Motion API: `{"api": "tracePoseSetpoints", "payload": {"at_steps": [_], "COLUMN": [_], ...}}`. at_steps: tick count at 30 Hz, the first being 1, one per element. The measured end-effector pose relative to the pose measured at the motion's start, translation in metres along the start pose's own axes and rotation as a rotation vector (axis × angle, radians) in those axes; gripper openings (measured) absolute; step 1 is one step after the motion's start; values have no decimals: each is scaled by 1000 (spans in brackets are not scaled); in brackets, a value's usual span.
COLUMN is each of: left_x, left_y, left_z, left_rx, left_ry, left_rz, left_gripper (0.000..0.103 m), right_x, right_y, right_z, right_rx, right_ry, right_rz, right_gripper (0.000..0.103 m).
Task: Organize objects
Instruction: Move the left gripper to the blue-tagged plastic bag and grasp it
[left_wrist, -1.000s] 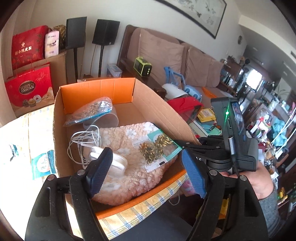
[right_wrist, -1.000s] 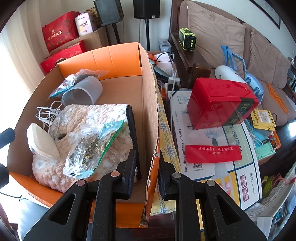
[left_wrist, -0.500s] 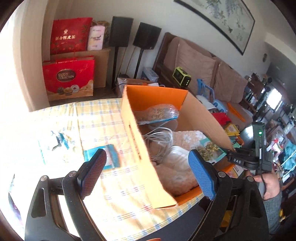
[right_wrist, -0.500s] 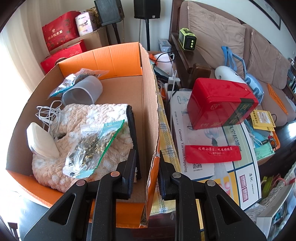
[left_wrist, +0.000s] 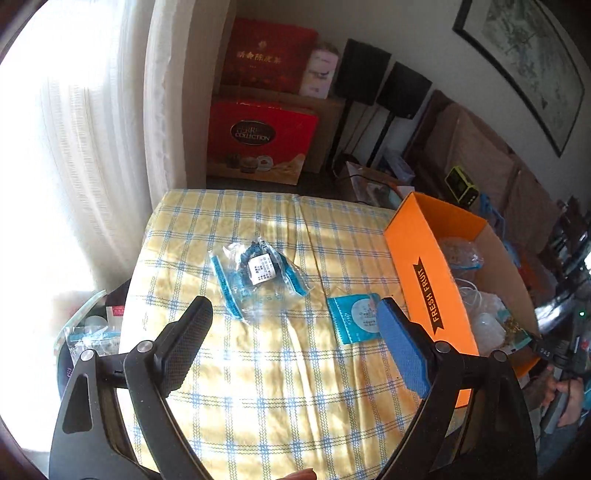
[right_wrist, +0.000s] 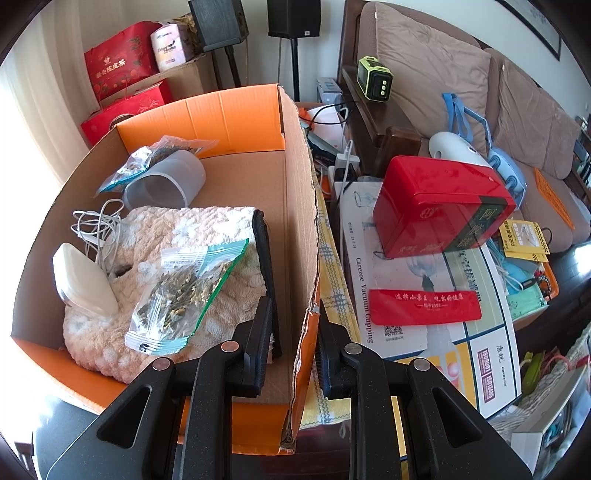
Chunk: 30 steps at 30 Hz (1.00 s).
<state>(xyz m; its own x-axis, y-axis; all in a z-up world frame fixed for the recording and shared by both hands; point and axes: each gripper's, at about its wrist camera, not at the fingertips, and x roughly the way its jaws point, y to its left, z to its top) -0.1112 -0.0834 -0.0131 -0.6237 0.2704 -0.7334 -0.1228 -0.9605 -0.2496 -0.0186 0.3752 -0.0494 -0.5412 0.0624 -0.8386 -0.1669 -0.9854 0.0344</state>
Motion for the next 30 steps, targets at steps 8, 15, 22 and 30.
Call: {"api": "tracePoseSetpoints", "payload": {"at_steps": [8,15,22,30], "left_x": [33,64,91,103], "left_y": [38,52,46,32], "left_z": [3,2,2,-2], "left_rx": [-71,-137,-137,-106], "left_ry": [74,129,190,218], "left_rz": [55,52,61,38], "left_gripper": [89,89,72,28], "right_x": [0,1,1,1], "right_y": [1,0,0,0], "right_z": [1,1,0,0], "right_rx": [-2,-6,-3,-2], "right_ry": [1,4,5,5], "right_rz": [-4,-9,-8,-8], "right_gripper": [21,21,21,21]}}
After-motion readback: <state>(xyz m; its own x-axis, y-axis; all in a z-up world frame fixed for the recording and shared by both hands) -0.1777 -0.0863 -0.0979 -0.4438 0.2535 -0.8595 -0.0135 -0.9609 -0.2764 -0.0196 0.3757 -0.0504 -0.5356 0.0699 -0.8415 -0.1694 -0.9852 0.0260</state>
